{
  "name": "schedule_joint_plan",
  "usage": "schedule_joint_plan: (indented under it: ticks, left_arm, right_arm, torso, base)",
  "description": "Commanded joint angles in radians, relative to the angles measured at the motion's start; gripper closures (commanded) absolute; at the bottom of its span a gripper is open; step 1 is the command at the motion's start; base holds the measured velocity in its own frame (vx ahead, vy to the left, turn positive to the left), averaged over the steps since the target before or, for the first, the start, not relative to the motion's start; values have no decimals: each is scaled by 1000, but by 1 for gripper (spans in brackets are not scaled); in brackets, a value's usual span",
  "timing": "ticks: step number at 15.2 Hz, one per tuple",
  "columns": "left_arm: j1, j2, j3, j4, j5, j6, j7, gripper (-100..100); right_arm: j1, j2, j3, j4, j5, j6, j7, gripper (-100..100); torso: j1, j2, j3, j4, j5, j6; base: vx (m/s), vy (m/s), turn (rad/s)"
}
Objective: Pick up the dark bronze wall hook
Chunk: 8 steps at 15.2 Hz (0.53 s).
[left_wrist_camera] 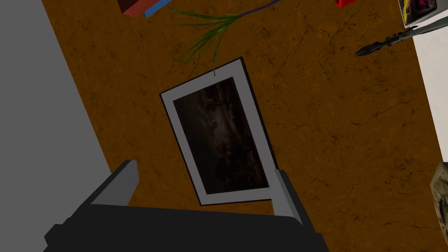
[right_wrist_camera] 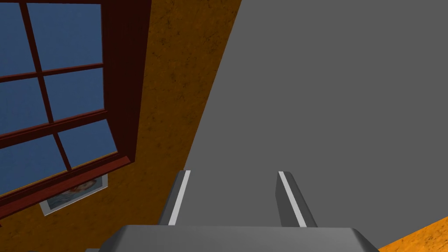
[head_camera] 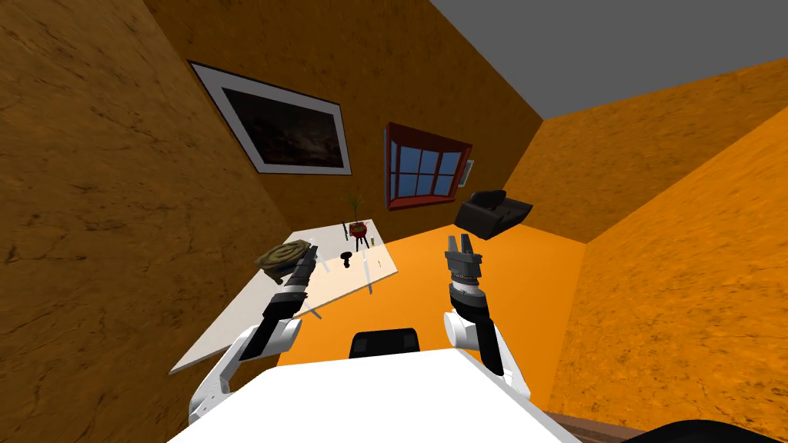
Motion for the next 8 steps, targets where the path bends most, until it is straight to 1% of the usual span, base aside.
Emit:
schedule_joint_plan:
  ticks: [1, 2, 3, 4, 5, 6, 7, 8]
  left_arm:
    - [-17, 16, 16, 50, 1, 5, 9, -100]
    - [-17, 16, 16, 66, 1, 5, 9, -100]
    - [-17, 16, 16, 71, 1, 5, 9, -100]
    - [-33, 25, 25, 101, 1, 9, 13, -100]
    - [-33, 25, 25, 121, 1, 9, 13, -100]
    - [-33, 25, 25, 121, 1, 9, 13, -100]
    - [-49, 33, 33, 158, 0, 14, 18, -100]
    - [-49, 33, 33, 173, 0, 14, 18, -100]
  right_arm:
    - [0, 0, 0, 0, 0, 0, 0, 0]
    - [0, 0, 0, 0, 0, 0, 0, 0]
    - [0, 0, 0, 0, 0, 0, 0, 0]
    - [0, 0, 0, 0, 0, 0, 0, 0]
    - [0, 0, 0, 0, 0, 0, 0, 0]
    - [0, 0, 0, 0, 0, 0, 0, 0]
    - [0, 0, 0, 0, 0, 0, 0, 0]
    - [0, 0, 0, 0, 0, 0, 0, 0]
  torso:
    - [0, 0, 0, 0, 0, 0]
    - [0, 0, 0, 0, 0, 0]
    - [0, 0, 0, 0, 0, 0]
    - [-1, -2, -1, 0, 0, 0]
    - [-1, -2, -1, 0, 0, 0]
    - [-1, -3, -2, -1, 0, 0]
    - [-1, -3, -2, -1, 0, 0]
    - [-1, -3, -2, -1, 0, 0]
  base:
    - [-68, 74, -108]
    - [-63, 70, -105]
    - [-41, 51, -41]
    - [-31, 52, -122]
    - [-30, 55, -115]
    - [-30, 46, -25]
    - [-49, 60, -98]
    - [-52, 60, -120]
